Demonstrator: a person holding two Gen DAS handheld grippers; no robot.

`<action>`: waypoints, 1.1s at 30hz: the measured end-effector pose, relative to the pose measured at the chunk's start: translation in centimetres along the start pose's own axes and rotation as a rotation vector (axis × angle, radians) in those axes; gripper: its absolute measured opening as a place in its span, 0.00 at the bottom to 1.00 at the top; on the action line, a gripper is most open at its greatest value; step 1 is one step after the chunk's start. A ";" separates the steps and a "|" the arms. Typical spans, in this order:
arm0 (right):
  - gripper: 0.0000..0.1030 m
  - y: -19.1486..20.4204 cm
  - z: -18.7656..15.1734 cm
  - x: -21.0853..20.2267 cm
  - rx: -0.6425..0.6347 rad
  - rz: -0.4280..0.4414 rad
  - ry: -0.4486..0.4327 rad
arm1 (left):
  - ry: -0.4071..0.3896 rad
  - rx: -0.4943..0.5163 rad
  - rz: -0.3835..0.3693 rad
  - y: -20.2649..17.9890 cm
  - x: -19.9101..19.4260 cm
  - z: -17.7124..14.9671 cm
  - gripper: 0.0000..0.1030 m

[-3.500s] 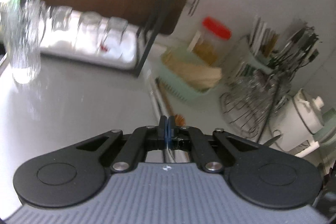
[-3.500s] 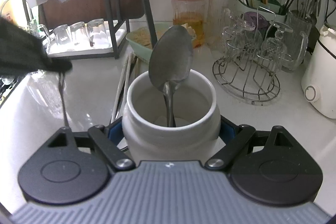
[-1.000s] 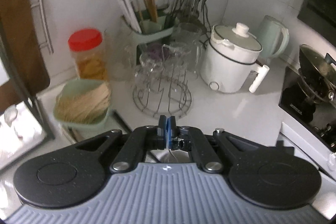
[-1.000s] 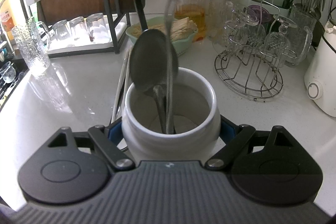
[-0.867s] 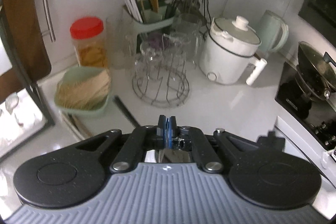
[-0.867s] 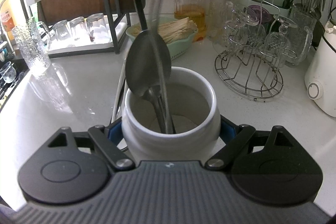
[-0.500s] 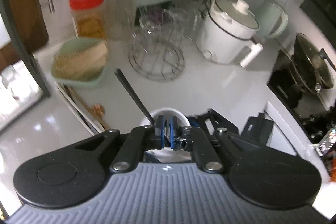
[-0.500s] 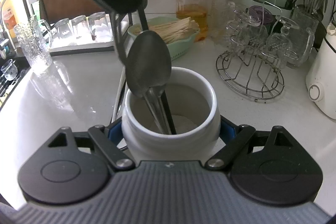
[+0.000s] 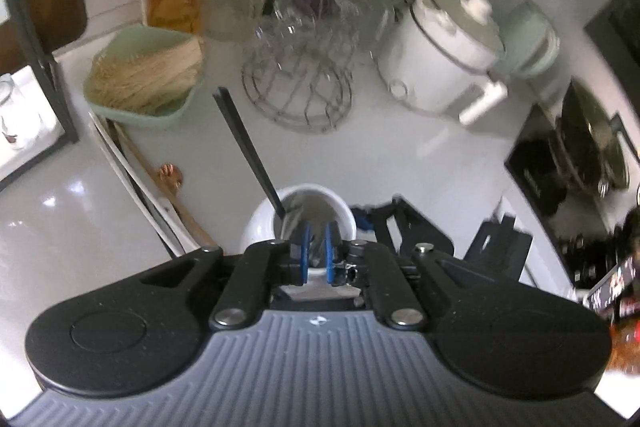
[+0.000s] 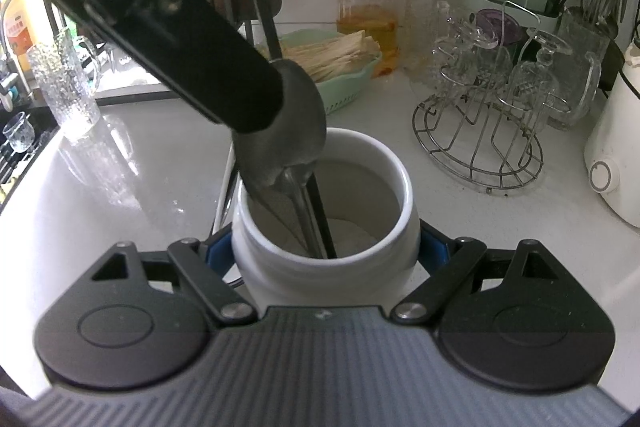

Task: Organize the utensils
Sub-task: 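Move the left gripper to a white chopstick and close on it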

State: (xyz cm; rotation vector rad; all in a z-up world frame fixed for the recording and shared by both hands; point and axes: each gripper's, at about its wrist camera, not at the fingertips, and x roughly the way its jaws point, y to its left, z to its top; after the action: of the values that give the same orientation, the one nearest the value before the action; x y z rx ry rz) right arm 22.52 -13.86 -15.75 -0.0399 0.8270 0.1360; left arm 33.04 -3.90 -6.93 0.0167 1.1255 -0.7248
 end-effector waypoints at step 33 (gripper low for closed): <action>0.88 -2.4 -1.1 -1.3 0.030 -0.032 -0.015 | -0.349 -0.186 0.178 4.0 -5.6 -5.4 0.28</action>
State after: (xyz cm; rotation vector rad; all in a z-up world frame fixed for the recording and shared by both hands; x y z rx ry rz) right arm 21.22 -16.51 -15.57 -0.0237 0.8129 0.0934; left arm 29.48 4.08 -6.14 -0.1600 0.8395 -0.4410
